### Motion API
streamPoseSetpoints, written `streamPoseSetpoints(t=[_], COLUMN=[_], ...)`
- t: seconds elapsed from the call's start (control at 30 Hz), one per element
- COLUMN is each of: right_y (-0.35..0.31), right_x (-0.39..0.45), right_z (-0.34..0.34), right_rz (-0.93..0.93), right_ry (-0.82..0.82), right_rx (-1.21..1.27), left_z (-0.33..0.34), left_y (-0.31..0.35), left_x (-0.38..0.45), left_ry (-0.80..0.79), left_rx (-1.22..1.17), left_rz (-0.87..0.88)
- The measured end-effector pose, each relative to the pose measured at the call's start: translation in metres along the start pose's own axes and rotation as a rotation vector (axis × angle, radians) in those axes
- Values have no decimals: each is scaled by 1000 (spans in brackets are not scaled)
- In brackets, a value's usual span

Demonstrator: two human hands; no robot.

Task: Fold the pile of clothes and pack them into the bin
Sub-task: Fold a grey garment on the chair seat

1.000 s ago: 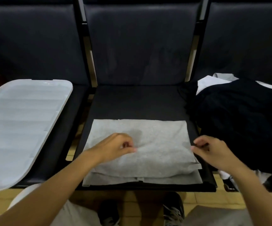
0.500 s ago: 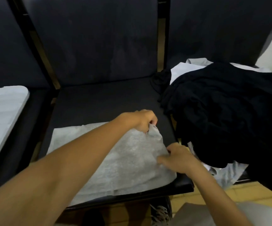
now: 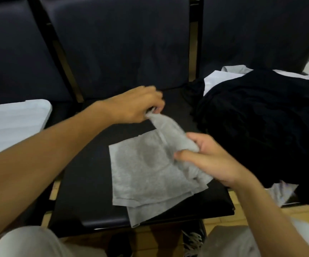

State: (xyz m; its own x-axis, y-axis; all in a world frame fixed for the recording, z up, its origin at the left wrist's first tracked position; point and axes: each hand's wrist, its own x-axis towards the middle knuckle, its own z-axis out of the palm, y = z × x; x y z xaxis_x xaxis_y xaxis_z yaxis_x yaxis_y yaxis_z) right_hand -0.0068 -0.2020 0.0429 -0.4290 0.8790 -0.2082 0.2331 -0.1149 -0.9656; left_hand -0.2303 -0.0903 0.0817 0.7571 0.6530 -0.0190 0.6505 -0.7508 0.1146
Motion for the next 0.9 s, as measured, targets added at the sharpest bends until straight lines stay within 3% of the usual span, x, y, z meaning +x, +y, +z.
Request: streamPoseSetpoints(t=[0.03, 0.1, 0.17, 0.2, 0.27, 0.37, 0.43, 0.57, 0.63, 0.73, 0.8, 0.9], right_y=[-1, 5, 15, 23, 42, 59, 64, 69, 65, 57, 45, 16], right_x=[7, 14, 18, 23, 30, 37, 40, 48, 49, 47, 45, 37], right_z=[20, 48, 60, 60, 49, 45, 50, 48, 43, 39, 43, 60], right_rz=[-32, -3, 93, 100, 137, 332, 395, 437, 460, 336, 196, 48], right_ry=[-74, -310, -496, -464, -193, 85, 94, 37, 12, 2, -33, -68], right_rx=[-12, -48, -174, -280, -550, -839, -822, -713, -718, -677, -607, -553], left_z=[4, 26, 43, 48, 52, 66, 79, 94, 93, 81, 62, 28], left_y=[-7, -18, -19, -17, -7, 4, 10, 24, 23, 17, 19, 32], left_x=[-26, -74, -116, -127, -115, -74, -46, -6, -7, -32, -62, -129], left_ry=[-79, -406, -743, -805, -738, -356, -298, -461, -394, -265, -274, -255], left_rx=[103, 298, 298, 229, 153, 112, 62, 255, 422, 482, 452, 328], left_rz=[-18, -113, -266, -322, -338, -240, -206, -115, -24, 15, -56, -317])
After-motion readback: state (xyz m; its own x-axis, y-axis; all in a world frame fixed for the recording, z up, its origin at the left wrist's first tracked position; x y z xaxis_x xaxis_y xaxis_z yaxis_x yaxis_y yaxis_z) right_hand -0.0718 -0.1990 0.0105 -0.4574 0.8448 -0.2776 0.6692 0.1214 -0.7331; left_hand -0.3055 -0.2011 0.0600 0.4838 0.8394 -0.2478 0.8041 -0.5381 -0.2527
